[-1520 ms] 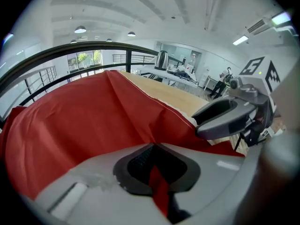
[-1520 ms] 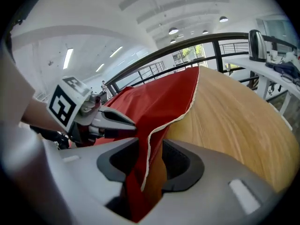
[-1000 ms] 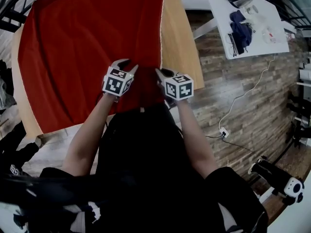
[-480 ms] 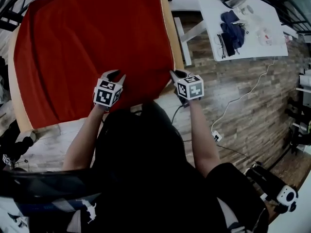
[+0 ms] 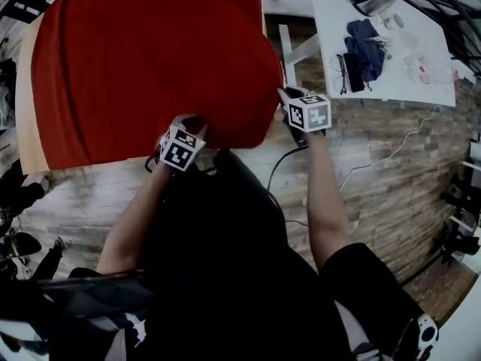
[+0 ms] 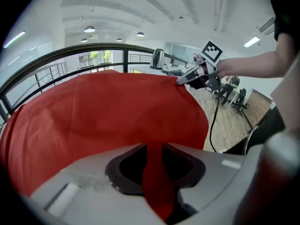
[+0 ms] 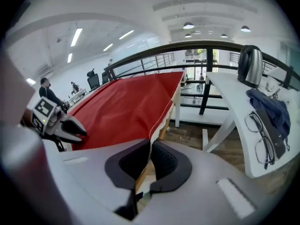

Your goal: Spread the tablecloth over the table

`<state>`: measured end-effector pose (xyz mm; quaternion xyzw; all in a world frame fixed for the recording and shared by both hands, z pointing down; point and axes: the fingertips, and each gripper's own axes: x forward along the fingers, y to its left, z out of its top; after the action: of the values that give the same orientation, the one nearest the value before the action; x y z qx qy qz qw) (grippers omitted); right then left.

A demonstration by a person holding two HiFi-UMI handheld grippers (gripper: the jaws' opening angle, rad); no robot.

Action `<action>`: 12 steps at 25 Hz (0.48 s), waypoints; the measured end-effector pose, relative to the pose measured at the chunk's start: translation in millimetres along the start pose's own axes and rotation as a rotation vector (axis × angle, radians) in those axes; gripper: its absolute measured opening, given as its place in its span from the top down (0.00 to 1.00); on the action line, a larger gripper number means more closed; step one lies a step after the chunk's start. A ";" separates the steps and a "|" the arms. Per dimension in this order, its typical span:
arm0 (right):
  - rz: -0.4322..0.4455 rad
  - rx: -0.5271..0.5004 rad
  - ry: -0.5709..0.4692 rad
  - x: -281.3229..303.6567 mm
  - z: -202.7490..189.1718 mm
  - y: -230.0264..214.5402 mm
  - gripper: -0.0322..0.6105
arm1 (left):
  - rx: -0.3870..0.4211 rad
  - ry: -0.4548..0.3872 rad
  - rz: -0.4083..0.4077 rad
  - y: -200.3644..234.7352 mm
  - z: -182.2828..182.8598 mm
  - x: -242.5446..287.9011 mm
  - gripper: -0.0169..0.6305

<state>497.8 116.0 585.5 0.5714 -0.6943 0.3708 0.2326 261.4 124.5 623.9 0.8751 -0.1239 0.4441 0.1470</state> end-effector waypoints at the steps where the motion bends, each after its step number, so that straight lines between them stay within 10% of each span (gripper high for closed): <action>1: -0.001 -0.021 0.021 5.0 -7.3 -1.0 0.93 | -0.002 0.006 0.007 -4.0 -2.7 3.6 0.80; 12: 0.127 0.177 -0.101 -22.9 -64.1 28.3 0.77 | 0.065 0.010 0.040 -36.1 -7.1 13.1 0.81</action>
<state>469.5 182.3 600.9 0.5624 -0.7046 0.4152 0.1218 276.2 159.4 633.3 0.8746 -0.1263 0.4550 0.1100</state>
